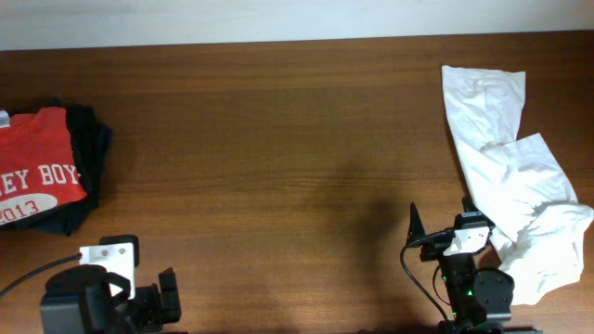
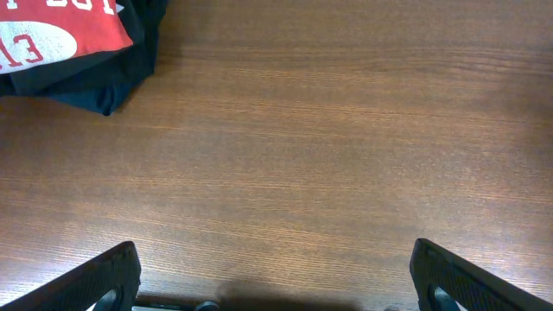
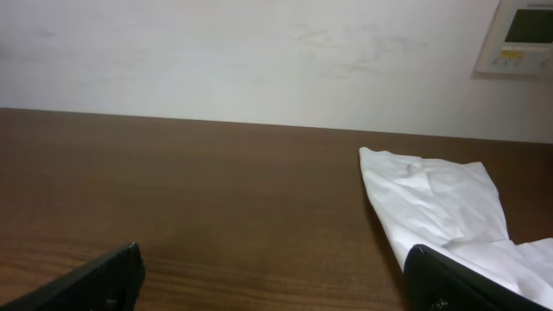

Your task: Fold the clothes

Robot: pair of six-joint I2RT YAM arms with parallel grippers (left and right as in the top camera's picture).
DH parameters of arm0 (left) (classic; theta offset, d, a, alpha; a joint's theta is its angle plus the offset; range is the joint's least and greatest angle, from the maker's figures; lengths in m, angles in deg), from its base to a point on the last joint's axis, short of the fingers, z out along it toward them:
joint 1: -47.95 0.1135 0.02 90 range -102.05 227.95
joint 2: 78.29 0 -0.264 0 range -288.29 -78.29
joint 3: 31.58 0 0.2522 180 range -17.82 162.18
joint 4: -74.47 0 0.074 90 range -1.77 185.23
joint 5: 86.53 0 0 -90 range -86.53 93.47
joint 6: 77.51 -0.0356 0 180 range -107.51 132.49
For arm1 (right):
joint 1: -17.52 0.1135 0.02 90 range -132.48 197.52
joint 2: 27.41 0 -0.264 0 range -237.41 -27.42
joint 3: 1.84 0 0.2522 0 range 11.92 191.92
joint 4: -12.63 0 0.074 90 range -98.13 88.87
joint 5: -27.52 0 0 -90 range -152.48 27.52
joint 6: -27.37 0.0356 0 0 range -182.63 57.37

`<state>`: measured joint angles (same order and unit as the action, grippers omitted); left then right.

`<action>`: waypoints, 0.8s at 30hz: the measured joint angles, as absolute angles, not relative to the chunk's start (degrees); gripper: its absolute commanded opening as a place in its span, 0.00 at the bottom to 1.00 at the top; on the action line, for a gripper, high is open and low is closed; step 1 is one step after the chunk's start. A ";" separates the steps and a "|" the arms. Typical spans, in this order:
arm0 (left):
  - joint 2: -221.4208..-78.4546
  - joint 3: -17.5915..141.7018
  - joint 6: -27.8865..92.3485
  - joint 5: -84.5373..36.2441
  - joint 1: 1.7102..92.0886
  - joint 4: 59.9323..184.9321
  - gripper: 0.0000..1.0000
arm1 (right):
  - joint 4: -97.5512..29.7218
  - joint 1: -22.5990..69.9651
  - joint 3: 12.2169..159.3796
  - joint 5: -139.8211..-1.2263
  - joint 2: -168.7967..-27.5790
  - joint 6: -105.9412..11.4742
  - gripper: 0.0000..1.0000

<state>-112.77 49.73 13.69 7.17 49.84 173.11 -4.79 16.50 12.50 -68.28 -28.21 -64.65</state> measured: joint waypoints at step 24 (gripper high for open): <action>-79.31 -12.43 13.88 8.97 44.24 93.37 0.99 | -4.77 16.50 12.50 -68.28 -28.15 -64.61 0.99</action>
<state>-79.31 -12.43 13.88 8.97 44.24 93.37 -4.77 16.50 12.50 -68.28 -28.15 -64.61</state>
